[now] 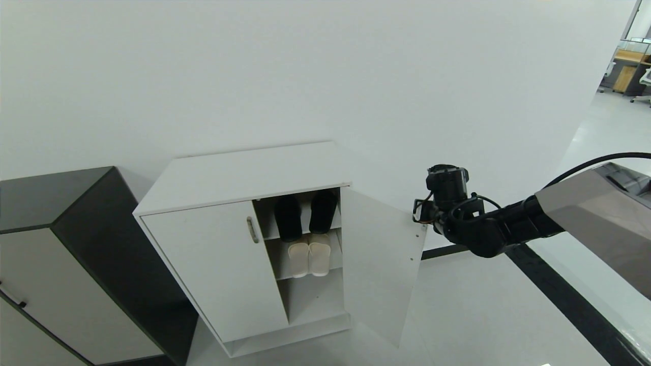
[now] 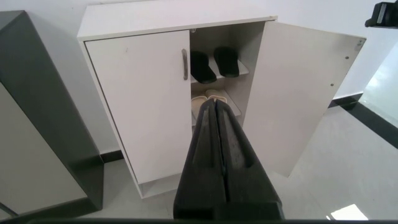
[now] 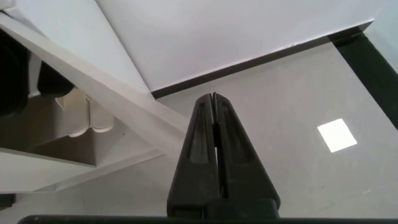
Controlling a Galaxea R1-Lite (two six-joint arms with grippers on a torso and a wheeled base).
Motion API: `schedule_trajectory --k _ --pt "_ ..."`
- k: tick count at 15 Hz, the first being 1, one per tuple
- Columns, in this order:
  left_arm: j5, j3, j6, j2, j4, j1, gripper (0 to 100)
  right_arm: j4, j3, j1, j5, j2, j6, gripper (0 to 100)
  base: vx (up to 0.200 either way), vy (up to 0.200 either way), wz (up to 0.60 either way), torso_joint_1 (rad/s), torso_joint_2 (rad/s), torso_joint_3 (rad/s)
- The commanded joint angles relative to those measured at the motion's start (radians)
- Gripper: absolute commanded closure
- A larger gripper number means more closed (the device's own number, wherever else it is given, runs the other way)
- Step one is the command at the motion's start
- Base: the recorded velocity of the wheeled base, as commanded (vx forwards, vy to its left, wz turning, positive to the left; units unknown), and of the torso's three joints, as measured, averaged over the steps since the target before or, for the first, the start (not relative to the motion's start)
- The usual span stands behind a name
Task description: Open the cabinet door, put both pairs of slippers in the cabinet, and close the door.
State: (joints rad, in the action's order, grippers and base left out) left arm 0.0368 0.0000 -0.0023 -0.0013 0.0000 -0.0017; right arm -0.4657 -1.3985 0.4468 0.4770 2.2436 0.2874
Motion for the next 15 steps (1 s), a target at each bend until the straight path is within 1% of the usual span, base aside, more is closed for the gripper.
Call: schedule_trajectory --k 1,15 --pt "0.000 0.000 -0.001 0.001 0.000 0.000 100 -0.001 -0.008 -0.003 0.000 0.027 -0.001 100 0.000 0.000 0.00 0.000 0.00 0.000" --pt "-0.002 0.000 -0.001 0.001 0.000 0.000 100 0.009 -0.007 0.000 0.000 0.037 -0.001 100 0.000 0.000 0.00 0.000 0.00 0.000"
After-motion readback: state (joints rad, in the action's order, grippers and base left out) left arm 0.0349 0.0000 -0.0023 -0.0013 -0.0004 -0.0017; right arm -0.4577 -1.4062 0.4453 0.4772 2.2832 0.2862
